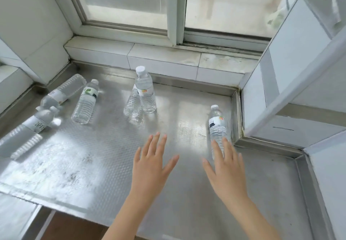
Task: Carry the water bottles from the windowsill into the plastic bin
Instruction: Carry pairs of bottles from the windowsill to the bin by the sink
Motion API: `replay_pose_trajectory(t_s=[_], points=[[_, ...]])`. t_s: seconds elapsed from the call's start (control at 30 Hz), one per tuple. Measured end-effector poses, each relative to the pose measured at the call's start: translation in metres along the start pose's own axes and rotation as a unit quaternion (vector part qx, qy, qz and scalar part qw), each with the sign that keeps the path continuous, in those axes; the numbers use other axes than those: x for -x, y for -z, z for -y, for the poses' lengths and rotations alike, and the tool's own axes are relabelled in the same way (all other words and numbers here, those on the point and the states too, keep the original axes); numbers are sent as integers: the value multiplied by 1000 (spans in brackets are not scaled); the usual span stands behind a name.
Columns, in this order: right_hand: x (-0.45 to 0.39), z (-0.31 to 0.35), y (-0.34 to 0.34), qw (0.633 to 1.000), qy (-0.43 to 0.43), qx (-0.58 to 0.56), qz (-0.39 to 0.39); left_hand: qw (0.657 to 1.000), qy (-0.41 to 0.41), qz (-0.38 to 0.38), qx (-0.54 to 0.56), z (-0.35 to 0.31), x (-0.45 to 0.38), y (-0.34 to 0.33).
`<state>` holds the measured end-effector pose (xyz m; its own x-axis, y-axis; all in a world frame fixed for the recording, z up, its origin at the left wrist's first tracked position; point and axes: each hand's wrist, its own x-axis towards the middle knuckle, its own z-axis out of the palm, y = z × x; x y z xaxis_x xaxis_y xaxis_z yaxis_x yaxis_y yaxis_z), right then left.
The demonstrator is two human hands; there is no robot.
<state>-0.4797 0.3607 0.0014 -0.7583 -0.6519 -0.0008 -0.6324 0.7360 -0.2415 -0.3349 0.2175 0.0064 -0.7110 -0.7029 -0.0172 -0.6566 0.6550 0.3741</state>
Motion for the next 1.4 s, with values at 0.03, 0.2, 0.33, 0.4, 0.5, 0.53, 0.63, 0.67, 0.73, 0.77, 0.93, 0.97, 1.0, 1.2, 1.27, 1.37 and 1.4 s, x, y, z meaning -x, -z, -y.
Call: replay_pose_trajectory(t_s=[0.03,0.2,0.33,0.4,0.5,0.53,0.63,0.67,0.73,0.77,0.93,0.97,1.0,1.2,1.27,1.37,1.4], points=[[-13,-6,-5,1000,-7,4,7,1000,8,0,5,1,-4,-3],[-63,-25,-22,997,-62,-25,48,999,30,32,2,5,-15,-19],[-92,-30,-34,986,-115,-90,79,998,36,47,15,11,-37,-28],[-101,-34,-36,973,-158,-145,83,998,35,48,28,12,-47,-30],[-107,-39,-35,946,-220,-211,107,995,45,60,66,15,-57,-29],[-109,-39,-34,941,-231,-219,118,993,51,61,85,16,-62,-29],[-119,-40,-36,927,-253,-250,120,976,98,39,189,23,-79,-25],[-121,-41,-36,916,-264,-278,114,964,123,21,237,25,-84,-24],[-124,-43,-34,873,-299,-373,103,929,159,-21,333,28,-99,-22],[-123,-43,-31,847,-314,-417,103,911,169,-41,374,29,-108,-21],[-118,-24,-12,790,-324,-510,105,852,196,-120,470,48,-159,-18],[-116,-19,-9,788,-315,-518,105,848,195,-127,475,51,-168,-18],[-116,-15,-6,785,-307,-528,106,846,193,-132,478,53,-176,-17],[-114,16,8,774,-265,-564,110,836,185,-143,497,66,-206,-14],[-112,24,10,775,-255,-568,106,837,169,-138,502,73,-213,-14],[-107,33,11,764,-249,-586,101,833,157,-146,509,80,-221,-10],[-105,36,12,762,-250,-590,95,833,156,-151,509,81,-222,-9]])
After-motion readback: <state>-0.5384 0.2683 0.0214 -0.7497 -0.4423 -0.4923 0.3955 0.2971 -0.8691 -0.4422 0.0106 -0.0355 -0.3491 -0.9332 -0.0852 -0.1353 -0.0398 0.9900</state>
